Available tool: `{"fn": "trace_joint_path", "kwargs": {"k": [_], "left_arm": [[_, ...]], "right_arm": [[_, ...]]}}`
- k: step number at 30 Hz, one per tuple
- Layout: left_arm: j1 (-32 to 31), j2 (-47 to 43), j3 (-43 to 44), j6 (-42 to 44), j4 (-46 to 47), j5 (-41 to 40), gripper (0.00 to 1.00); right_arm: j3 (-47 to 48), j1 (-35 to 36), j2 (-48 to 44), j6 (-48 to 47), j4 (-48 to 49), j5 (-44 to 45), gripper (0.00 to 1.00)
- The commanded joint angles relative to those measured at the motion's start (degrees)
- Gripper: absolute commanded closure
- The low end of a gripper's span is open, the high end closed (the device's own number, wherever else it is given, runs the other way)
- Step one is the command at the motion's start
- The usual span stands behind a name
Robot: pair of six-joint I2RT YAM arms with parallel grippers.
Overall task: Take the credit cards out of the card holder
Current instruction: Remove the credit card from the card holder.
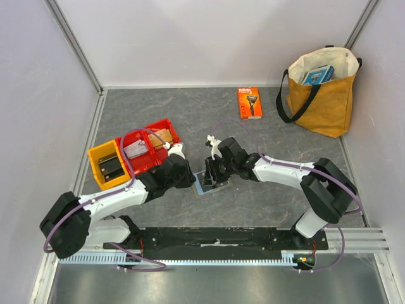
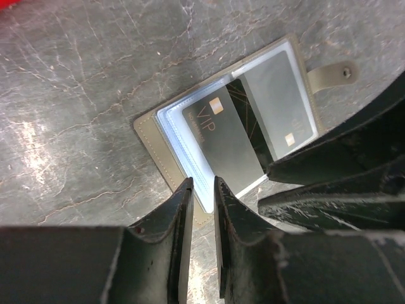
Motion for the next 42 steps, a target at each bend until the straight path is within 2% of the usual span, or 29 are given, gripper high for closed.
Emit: {"fn": "trace_joint_path", "kwargs": {"k": [1,5,9,20,28,37,42], "left_arm": [[-0.2,-4.1,-0.8,-2.2,0.7,-3.1,0.75],[-0.1,-2.7,0.1,-1.4,2.7,1.3,0.75],[-0.1,1.0,0.3,-1.4,6.7,4.0,0.76],[0.8,11.3,2.9,-1.2,10.6,5.0,0.84],[1.1,14.6,-0.2,-4.7,12.2,7.0,0.97],[1.6,14.4,-1.9,-5.5,12.0,6.8,0.98],[2.2,14.2,-2.3,-5.5,11.5,6.8,0.98]], "right_arm": [[1.2,-0.1,-1.3,0.1,2.0,3.1,0.61],[0.4,-1.2,-1.9,-0.2,2.2,7.3,0.63],[-0.8,-4.0,-0.9,-0.7,3.8,6.6,0.63],[-5.0,-10.1,3.9,0.6,13.2,-3.1,0.66],[-8.7,-11.0,7.9,4.5,23.3,-10.8,0.69],[-14.0,-12.8,10.5,10.4,35.3,-17.5,0.76],[-16.4,-14.8,11.4,13.7,42.3,-21.2,0.77]]}}
